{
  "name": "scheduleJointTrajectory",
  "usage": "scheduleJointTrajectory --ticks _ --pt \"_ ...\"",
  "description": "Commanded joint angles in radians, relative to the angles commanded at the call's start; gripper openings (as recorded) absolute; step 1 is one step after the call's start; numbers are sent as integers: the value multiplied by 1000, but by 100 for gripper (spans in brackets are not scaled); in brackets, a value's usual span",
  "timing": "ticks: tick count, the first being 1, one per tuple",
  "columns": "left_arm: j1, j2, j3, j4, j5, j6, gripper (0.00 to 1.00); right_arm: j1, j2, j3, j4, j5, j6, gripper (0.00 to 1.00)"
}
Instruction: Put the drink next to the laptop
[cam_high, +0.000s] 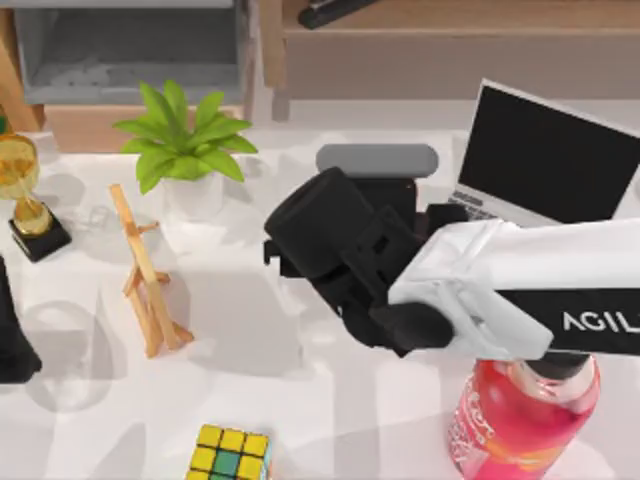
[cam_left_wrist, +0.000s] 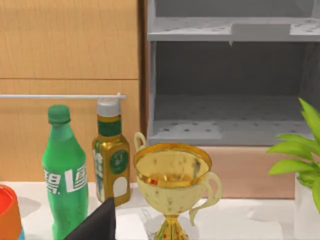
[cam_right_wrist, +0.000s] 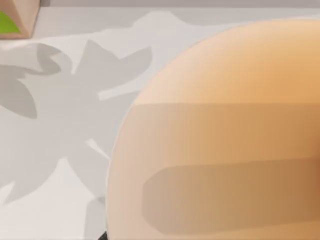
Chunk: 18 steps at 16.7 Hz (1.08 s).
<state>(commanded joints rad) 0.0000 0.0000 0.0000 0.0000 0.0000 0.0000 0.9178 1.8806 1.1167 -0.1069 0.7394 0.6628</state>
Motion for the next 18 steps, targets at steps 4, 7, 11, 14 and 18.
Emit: scheduleJointTrajectory --ticks 4,7,11,14,18 --pt "0 0 0 0 0 0 100 0 0 0 0 0 0 0" --pt "0 0 0 0 0 0 100 2 -8 6 -12 0 2 0" --pt "0 0 0 0 0 0 100 2 -20 20 -38 0 1 0" --pt "0 0 0 0 0 0 100 2 -16 17 -36 -1 3 0" --pt "0 0 0 0 0 0 100 -41 -86 30 -14 -28 -29 0"
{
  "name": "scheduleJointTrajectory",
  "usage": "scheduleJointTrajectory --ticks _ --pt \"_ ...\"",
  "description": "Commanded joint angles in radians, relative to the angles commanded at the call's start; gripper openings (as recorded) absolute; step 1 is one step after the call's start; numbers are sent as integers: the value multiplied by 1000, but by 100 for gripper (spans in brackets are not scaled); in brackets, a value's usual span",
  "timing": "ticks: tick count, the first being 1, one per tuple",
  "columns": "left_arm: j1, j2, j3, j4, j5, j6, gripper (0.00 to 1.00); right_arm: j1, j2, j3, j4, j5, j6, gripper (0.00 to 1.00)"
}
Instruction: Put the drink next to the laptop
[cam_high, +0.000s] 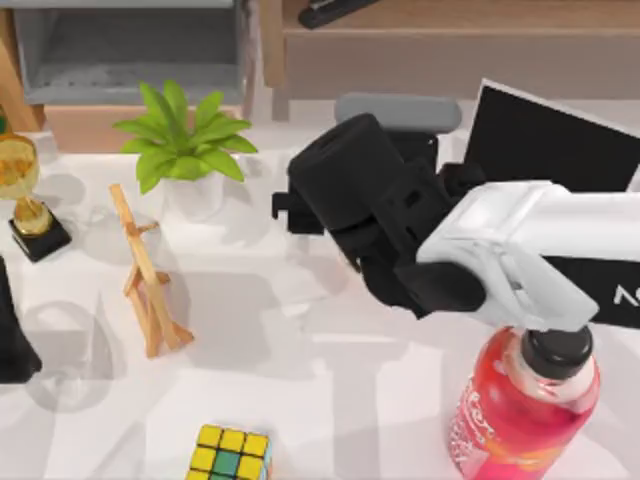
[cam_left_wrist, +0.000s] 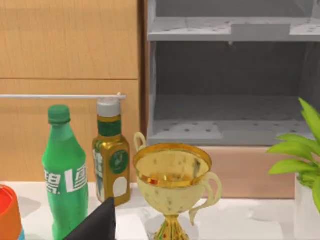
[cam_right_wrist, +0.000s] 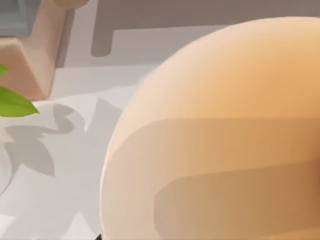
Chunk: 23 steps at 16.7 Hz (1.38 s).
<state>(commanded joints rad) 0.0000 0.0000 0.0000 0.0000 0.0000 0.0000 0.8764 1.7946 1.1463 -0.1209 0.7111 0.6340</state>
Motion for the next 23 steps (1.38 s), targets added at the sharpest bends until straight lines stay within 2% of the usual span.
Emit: scheduleJointTrajectory --ticks 6,17,23 --pt "0 0 0 0 0 0 100 -180 -170 -118 6 -153 -135 0" --pt "0 0 0 0 0 0 100 -684 -463 -443 38 -567 -495 0" --pt "0 0 0 0 0 0 100 -913 -515 -495 119 -729 -644 0"
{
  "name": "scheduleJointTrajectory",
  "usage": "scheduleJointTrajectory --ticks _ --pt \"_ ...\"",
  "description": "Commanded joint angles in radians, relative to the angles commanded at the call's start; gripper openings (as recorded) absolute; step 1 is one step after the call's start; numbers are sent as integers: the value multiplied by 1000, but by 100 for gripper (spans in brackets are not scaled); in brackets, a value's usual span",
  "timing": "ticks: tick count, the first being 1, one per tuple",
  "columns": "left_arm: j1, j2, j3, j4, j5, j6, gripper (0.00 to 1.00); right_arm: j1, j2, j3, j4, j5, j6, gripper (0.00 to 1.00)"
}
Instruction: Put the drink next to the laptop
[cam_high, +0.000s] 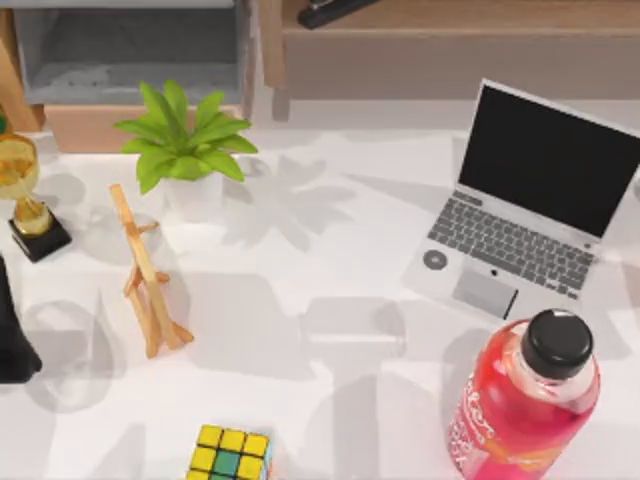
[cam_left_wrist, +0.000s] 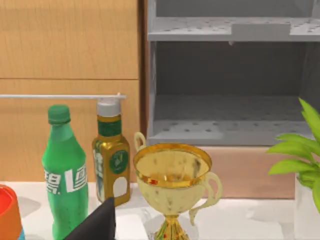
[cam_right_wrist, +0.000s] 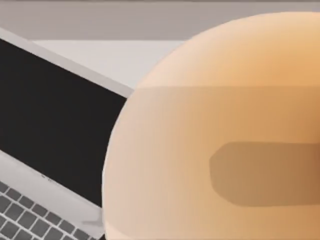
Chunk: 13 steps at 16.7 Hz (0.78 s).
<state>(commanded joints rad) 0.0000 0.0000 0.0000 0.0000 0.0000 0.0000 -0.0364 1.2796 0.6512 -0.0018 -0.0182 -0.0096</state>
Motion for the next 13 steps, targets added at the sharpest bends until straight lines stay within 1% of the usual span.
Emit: scheduleJointTrajectory --ticks 3,9,13 --pt "0 0 0 0 0 0 100 -53 -3 2 28 -34 -33 0" --pt "0 0 0 0 0 0 100 -53 1 2 30 -36 -32 0" --pt "0 0 0 0 0 0 100 -60 -11 -6 69 -39 -6 0"
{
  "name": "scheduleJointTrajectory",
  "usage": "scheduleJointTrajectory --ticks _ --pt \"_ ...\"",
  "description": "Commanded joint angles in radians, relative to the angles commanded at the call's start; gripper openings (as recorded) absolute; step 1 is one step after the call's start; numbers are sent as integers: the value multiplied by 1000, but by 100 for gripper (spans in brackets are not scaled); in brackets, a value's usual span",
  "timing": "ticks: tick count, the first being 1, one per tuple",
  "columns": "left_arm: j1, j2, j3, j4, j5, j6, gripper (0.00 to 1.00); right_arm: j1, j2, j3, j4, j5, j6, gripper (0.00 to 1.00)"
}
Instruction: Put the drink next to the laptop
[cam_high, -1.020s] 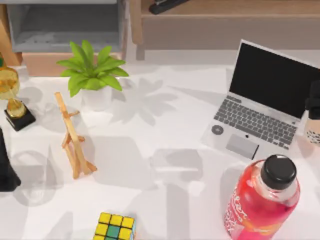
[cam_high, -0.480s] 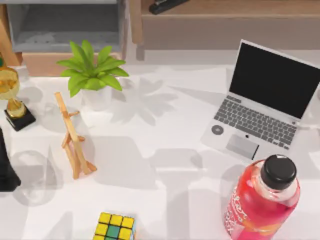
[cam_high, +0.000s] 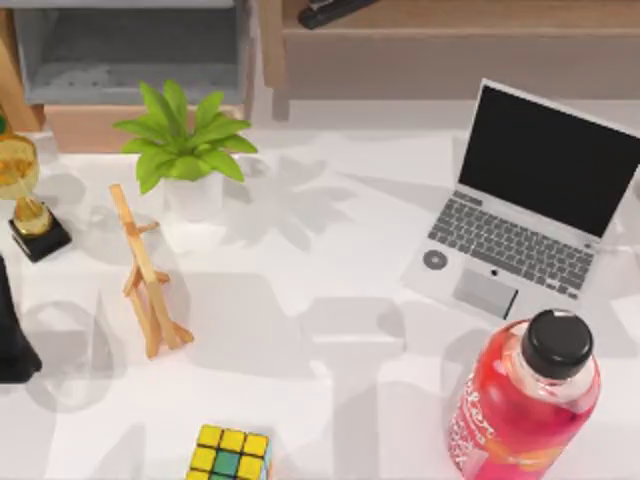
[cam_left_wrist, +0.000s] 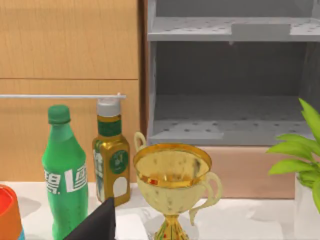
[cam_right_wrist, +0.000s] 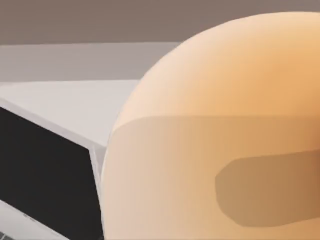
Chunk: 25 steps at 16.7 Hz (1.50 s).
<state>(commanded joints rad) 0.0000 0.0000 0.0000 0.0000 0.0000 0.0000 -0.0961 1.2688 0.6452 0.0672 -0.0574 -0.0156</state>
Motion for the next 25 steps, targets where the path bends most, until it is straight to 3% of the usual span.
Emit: scheduleJointTrajectory --ticks 9,20,25 --pt "0 0 0 0 0 0 100 -14 29 -26 126 0 14 0" --pt "0 0 0 0 0 0 100 4 75 -77 115 3 -28 0" --pt "0 0 0 0 0 0 100 4 75 -77 115 3 -28 38"
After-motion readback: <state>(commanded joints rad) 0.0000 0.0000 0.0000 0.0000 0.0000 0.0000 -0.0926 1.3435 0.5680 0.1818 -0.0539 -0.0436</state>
